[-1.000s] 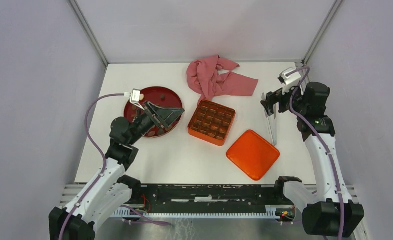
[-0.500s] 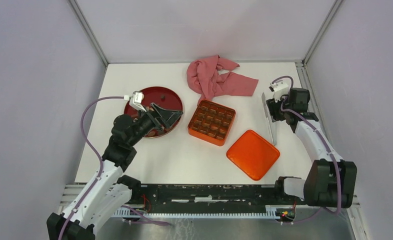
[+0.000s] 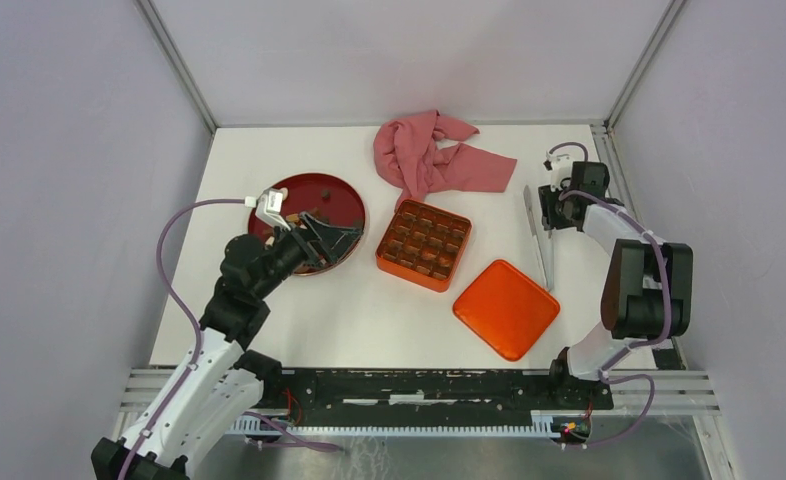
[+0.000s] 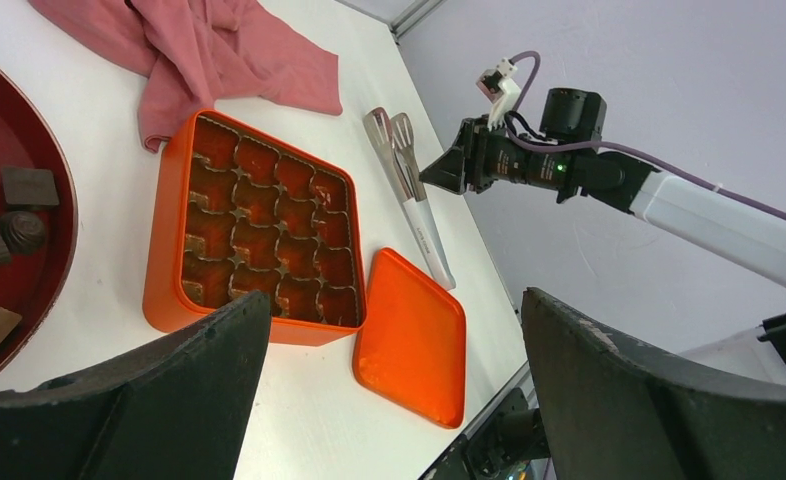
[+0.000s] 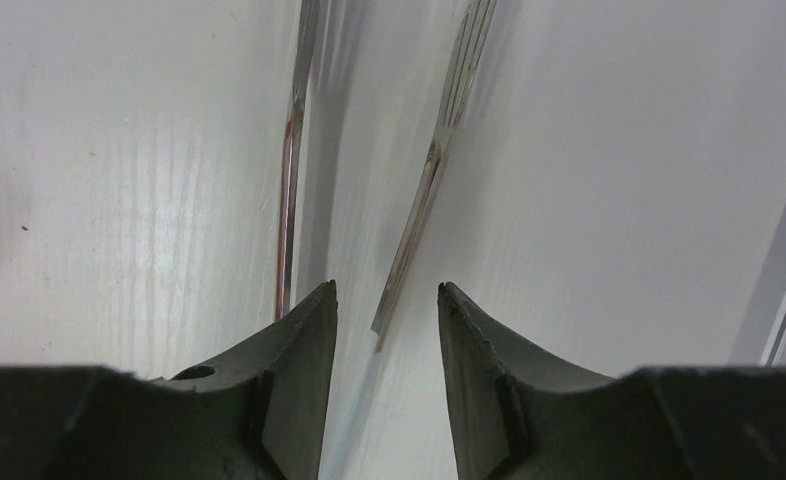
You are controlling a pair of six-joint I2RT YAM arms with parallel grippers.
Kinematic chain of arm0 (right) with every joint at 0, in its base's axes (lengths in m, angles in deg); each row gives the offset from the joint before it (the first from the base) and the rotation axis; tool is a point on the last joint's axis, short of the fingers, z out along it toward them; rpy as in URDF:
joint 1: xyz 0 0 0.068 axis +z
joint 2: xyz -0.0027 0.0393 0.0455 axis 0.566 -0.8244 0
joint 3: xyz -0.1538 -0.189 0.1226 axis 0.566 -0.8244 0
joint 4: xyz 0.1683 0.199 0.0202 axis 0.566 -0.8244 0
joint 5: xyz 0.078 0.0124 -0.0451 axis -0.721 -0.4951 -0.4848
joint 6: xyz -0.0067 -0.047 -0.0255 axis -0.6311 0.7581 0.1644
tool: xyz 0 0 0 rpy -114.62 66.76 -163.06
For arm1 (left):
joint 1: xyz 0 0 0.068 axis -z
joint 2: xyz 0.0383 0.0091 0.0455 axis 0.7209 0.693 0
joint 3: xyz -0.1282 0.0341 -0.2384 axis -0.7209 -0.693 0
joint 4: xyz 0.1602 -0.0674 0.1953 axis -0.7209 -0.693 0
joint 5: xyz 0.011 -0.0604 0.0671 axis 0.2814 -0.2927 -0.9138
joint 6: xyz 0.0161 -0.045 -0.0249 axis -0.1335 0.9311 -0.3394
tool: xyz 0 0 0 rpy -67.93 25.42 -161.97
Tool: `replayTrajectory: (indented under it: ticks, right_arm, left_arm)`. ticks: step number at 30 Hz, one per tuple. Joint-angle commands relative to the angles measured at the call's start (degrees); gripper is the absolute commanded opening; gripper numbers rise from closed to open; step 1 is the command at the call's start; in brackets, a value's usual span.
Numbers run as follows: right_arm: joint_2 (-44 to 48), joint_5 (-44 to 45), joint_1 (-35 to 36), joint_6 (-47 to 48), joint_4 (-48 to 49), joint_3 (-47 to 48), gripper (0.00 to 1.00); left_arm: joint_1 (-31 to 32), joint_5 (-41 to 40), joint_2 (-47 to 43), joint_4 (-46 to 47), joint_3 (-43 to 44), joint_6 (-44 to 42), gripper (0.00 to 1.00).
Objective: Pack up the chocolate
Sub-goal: Pick up the clamp from the center of the board.
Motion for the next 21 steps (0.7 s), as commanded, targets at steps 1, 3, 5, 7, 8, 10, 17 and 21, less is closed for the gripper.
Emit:
replayTrajectory:
  ticks: [1, 3, 5, 7, 8, 10, 17, 21]
  right_arm:
    - [-3.02, 2.67, -0.13, -1.32, 1.89, 4.09, 0.47]
    - [-4.45, 3.01, -0.28, -1.14, 1.86, 4.79, 0.46]
    - [-6.45, 2.98, -0.29, -1.09, 1.19, 5.65, 0.45]
    - [-8.53, 2.6, -0.28, -1.28, 0.73, 6.4, 0.43]
    - [-9.44, 2.5, -0.23, -1.39, 0.53, 6.72, 0.41]
    - [-10.69, 2.55, -0.29, -1.49, 0.22, 7.36, 0.4]
    - [-11.92, 2.75, -0.8, -2.0, -0.1, 7.6, 0.3]
    - [-12.04, 2.56, -1.4, -2.52, -0.26, 7.74, 0.14]
  left_arm:
    - [0.19, -0.77, -1.12, 0.0, -0.37, -3.38, 1.0]
    - [0.14, -0.82, -1.09, 0.0, -0.42, -3.31, 1.0]
    - [0.13, -0.84, -0.98, 0.2, -0.36, -3.2, 1.0]
    - [0.17, -0.79, -0.73, 0.47, -0.35, -3.18, 1.0]
    - [0.17, -0.71, -0.43, 0.52, -0.3, -3.12, 1.0]
    - [0.13, -0.29, 0.14, 0.53, -0.01, -3.2, 1.0]
    - [0.14, 0.33, -0.29, 0.66, 0.29, -2.57, 1.0]
    - [0.11, 1.69, -0.19, 1.16, 0.77, -2.24, 1.0]
